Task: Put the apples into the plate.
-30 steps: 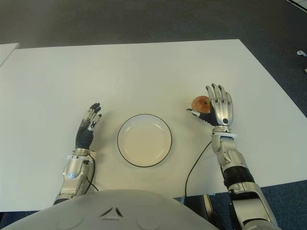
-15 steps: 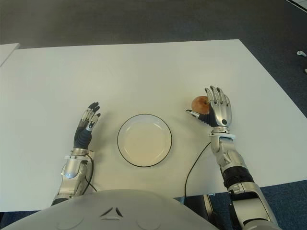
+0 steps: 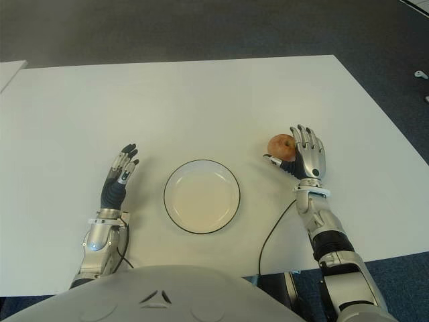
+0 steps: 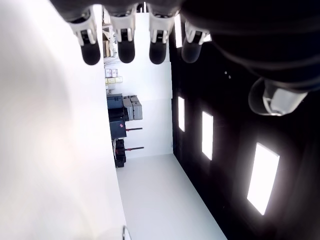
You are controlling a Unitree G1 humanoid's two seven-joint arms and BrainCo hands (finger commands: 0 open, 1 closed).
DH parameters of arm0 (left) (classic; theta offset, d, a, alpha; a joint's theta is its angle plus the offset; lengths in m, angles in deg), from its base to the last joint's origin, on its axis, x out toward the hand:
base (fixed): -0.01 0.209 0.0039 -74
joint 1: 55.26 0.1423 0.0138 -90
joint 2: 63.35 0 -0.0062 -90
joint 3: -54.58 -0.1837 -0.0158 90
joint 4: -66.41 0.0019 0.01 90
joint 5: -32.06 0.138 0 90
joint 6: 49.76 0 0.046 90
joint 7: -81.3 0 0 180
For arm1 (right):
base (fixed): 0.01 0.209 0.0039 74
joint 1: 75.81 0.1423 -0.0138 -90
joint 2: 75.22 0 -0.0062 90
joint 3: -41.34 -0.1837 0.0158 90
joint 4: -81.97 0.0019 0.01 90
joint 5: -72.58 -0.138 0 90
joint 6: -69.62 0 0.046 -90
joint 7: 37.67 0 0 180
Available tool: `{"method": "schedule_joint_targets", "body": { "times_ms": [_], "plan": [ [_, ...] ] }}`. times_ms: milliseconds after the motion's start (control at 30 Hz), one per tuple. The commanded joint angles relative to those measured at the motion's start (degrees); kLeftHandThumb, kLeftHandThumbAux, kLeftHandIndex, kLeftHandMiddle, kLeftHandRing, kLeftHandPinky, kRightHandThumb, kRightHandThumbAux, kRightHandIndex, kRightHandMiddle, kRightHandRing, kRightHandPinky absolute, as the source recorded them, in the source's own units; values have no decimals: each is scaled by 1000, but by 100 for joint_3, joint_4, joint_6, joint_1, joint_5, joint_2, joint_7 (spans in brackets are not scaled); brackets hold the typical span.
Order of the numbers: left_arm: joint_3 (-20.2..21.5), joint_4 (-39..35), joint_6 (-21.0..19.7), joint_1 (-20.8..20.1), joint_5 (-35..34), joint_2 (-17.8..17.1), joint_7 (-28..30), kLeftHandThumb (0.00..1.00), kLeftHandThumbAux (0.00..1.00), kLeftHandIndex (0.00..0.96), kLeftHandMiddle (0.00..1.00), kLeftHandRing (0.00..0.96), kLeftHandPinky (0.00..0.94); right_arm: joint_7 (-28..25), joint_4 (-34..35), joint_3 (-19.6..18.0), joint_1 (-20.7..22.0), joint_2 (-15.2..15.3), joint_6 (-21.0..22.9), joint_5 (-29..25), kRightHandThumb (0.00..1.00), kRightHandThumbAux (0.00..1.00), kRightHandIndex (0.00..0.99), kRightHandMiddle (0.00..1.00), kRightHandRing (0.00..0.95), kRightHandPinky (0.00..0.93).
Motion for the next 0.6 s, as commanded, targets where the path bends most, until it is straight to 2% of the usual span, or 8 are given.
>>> {"method": "schedule_joint_targets", "body": {
  "times_ms": [33,367,600],
  "plan": [
    [31,142,-48,215,52,-58,72,0,310,0,0,0,0,-69,-146,93,90,17,-84,-127,293,236,0,0,0,31],
    [37,-10,-80,272,143,-63,42,0,305,0,0,0,0,51,-397,171,230,-14,-240,-254,301,263,0,2,2,53],
    [49,-62,-63,311,190,-76,47,0,317,0,0,0,0,244,-816,236,469,22,-498,-314,307,284,0,20,18,69]
  ]
}}
